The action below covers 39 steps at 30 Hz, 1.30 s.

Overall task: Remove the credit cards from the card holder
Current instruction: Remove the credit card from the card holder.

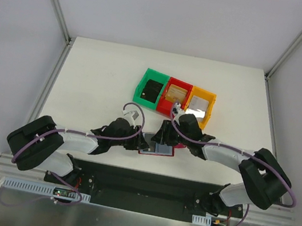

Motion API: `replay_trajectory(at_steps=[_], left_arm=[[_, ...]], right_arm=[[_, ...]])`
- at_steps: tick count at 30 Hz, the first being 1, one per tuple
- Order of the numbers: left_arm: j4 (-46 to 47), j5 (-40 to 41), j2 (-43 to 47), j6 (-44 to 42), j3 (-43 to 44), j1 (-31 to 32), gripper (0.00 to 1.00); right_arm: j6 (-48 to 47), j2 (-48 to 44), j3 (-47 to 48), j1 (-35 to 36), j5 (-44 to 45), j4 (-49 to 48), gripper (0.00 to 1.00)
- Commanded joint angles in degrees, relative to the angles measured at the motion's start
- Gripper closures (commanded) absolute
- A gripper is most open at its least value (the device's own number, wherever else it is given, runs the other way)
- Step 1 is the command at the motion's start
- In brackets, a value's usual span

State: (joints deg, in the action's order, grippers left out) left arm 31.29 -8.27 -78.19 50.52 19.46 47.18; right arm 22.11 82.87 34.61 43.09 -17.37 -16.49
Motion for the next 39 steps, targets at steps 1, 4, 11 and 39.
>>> replay_trajectory(at_steps=[1,4,11,39], left_arm=[[0.35,2.47,-0.38,0.54,0.58,-0.51,0.59],[-0.08,2.82,-0.12,0.54,0.31,-0.68,0.6],[-0.35,3.17,0.06,0.72,-0.39,-0.6,0.59],[-0.44,3.26,0.23,0.72,-0.66,-0.6,0.6]], right_arm=[[1.53,1.68,-0.68,-0.11,-1.62,-3.9,0.49],[1.8,2.56,-1.04,-0.2,-1.62,-4.6,0.49],[2.5,4.32,-1.3,-0.2,-2.23,-6.53,0.49],[4.61,5.72,-2.97,-0.46,-3.38,-10.05,0.52]])
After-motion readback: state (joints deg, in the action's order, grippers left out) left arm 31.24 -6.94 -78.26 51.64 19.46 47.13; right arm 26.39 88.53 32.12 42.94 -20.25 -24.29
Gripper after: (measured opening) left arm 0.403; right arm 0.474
